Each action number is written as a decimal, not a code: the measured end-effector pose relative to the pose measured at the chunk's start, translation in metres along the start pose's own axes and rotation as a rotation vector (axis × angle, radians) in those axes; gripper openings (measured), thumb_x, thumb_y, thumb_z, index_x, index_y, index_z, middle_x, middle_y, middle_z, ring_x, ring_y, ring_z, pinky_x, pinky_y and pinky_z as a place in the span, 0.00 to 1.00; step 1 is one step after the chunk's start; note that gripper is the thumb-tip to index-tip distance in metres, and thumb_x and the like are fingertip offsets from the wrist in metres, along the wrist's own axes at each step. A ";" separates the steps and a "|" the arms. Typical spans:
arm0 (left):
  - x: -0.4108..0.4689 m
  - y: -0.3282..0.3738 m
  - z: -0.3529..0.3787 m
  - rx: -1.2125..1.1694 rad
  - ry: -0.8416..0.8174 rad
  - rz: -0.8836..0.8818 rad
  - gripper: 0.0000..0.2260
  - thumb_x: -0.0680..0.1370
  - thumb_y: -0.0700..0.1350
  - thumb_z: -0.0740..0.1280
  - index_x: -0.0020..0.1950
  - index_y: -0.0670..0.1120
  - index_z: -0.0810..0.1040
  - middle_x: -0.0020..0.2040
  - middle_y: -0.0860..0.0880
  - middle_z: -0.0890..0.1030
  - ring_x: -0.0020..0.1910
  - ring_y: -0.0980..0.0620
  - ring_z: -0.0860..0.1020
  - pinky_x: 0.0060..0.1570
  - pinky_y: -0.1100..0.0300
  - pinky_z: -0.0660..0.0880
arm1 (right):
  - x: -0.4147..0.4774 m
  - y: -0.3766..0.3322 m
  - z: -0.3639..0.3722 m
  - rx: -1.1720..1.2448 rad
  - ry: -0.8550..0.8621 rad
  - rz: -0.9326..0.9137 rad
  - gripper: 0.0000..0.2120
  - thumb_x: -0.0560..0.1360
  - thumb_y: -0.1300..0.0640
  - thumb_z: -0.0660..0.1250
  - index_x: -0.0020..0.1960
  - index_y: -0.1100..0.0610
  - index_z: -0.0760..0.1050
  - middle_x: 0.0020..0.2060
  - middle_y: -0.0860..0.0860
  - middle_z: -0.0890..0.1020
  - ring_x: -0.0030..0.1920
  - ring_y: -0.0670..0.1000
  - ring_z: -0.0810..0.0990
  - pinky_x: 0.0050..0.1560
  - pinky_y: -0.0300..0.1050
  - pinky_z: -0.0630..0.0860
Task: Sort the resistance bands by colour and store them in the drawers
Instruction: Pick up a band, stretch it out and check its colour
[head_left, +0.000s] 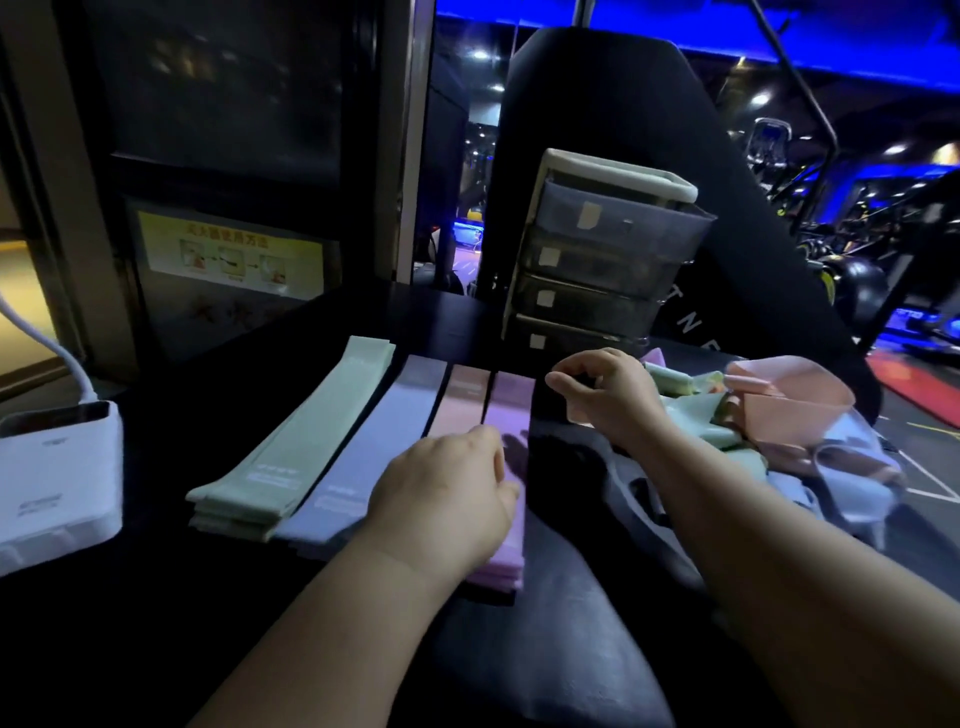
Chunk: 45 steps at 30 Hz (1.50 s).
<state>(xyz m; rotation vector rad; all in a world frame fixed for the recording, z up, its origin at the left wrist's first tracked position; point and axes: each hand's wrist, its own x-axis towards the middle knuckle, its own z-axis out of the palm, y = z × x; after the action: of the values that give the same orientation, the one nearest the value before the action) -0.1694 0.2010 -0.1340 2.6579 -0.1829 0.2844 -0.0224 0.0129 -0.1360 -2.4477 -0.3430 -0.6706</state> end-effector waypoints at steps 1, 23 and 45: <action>0.000 0.008 0.003 0.005 -0.006 0.012 0.08 0.79 0.56 0.62 0.50 0.52 0.71 0.48 0.52 0.79 0.52 0.48 0.75 0.44 0.58 0.68 | -0.003 0.005 -0.008 0.000 -0.003 0.015 0.05 0.72 0.48 0.73 0.45 0.49 0.83 0.44 0.46 0.79 0.43 0.46 0.78 0.40 0.33 0.65; 0.094 0.174 0.118 -0.229 -0.075 0.089 0.15 0.79 0.54 0.63 0.64 0.50 0.72 0.66 0.47 0.72 0.69 0.43 0.63 0.67 0.50 0.61 | -0.048 0.136 -0.130 -0.292 0.362 0.486 0.27 0.71 0.47 0.72 0.68 0.47 0.71 0.69 0.54 0.66 0.69 0.61 0.63 0.67 0.58 0.62; 0.101 0.149 0.112 -1.191 0.031 0.110 0.19 0.79 0.52 0.67 0.68 0.62 0.67 0.56 0.68 0.66 0.58 0.60 0.72 0.65 0.57 0.69 | -0.070 0.075 -0.140 1.009 0.208 0.174 0.13 0.74 0.70 0.64 0.43 0.52 0.76 0.33 0.49 0.78 0.30 0.46 0.75 0.31 0.38 0.73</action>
<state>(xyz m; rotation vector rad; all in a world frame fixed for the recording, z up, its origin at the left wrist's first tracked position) -0.0785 0.0095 -0.1451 1.4654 -0.3520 0.1633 -0.1065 -0.1364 -0.1082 -1.4159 -0.2821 -0.4921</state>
